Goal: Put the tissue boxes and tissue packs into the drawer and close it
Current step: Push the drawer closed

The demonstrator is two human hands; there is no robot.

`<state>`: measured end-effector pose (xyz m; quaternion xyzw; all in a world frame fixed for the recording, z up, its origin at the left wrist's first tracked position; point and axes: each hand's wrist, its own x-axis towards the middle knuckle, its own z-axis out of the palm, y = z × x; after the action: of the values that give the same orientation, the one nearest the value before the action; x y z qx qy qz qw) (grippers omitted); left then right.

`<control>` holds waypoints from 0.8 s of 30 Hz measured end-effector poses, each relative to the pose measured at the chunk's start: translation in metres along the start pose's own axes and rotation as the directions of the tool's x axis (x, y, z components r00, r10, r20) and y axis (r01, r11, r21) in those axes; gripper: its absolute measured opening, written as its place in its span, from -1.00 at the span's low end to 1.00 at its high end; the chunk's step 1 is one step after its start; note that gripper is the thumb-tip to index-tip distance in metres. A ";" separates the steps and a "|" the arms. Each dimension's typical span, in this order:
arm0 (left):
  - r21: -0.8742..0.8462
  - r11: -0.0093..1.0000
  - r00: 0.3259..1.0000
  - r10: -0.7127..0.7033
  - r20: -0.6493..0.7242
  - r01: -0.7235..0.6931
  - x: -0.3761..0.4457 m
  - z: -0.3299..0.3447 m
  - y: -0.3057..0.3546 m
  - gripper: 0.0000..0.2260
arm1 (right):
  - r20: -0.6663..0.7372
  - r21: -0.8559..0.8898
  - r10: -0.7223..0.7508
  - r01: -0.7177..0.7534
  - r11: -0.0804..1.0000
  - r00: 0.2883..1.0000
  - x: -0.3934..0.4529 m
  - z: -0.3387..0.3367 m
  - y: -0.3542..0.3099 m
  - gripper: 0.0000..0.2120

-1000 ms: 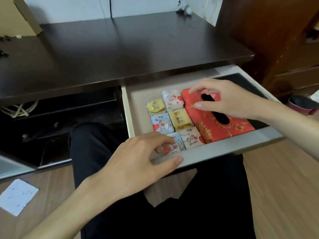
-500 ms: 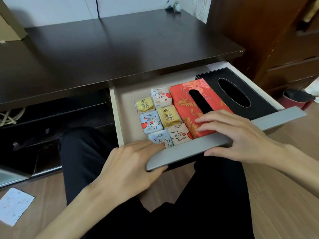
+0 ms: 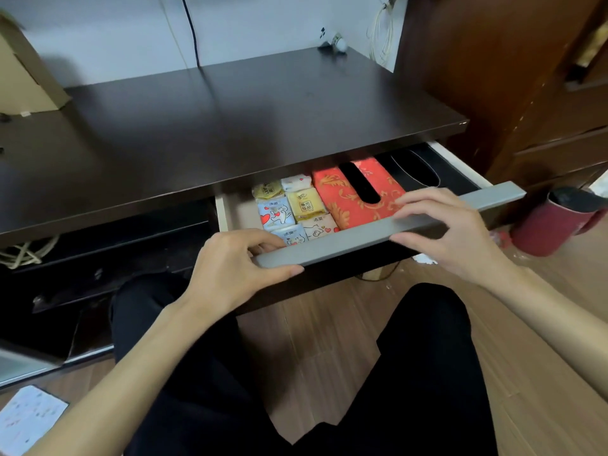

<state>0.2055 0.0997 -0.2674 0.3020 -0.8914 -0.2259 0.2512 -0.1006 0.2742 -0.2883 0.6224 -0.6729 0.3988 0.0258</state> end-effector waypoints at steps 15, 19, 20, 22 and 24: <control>-0.798 0.525 0.551 -0.776 -0.307 0.295 -0.054 0.052 -0.013 -0.49 | -0.282 0.267 0.717 -0.666 0.697 0.637 -0.019 0.034 0.054 0.16; -0.868 0.419 0.435 -0.856 -0.279 0.267 -0.036 0.060 -0.012 -0.59 | -0.296 0.291 0.729 -0.669 0.684 0.617 -0.006 0.040 0.060 0.17; -0.868 0.421 0.429 -0.857 -0.286 0.263 -0.031 0.062 -0.012 -0.60 | -0.299 0.296 0.730 -0.668 0.683 0.614 -0.001 0.042 0.061 0.17; -0.873 0.426 0.429 -0.852 -0.300 0.237 -0.022 0.064 -0.014 -0.58 | -0.307 0.309 0.731 -0.662 0.683 0.610 0.009 0.047 0.063 0.15; -0.874 0.445 0.430 -0.840 -0.331 0.195 -0.014 0.068 -0.015 -0.58 | -0.308 0.325 0.730 -0.653 0.684 0.610 0.019 0.053 0.064 0.14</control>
<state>0.1819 0.1149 -0.3328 0.5265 -0.3695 -0.4868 0.5910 -0.1348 0.2228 -0.3470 0.2128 -0.8003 0.5587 -0.0450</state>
